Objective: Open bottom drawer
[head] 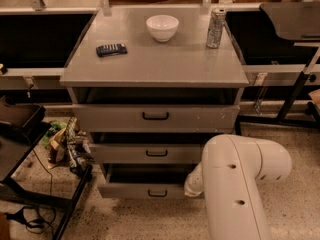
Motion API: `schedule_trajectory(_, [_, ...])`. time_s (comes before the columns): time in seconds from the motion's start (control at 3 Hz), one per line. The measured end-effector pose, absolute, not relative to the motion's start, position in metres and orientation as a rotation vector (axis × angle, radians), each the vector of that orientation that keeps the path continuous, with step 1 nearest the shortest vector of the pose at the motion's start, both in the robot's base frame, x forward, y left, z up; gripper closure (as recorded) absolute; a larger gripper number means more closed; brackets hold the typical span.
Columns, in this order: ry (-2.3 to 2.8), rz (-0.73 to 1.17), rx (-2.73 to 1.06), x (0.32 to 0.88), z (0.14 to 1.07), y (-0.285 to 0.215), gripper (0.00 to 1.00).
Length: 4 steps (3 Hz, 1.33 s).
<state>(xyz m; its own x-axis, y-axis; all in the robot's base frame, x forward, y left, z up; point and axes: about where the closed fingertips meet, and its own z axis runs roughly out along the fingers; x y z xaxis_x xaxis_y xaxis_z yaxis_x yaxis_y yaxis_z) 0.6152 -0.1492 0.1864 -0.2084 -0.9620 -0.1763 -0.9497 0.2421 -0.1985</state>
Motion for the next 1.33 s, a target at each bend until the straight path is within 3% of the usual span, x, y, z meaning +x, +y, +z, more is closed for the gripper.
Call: schedule_trajectory(1.33, [2.300,-0.049,-1.809,0.579,0.187,-0.160,1.00])
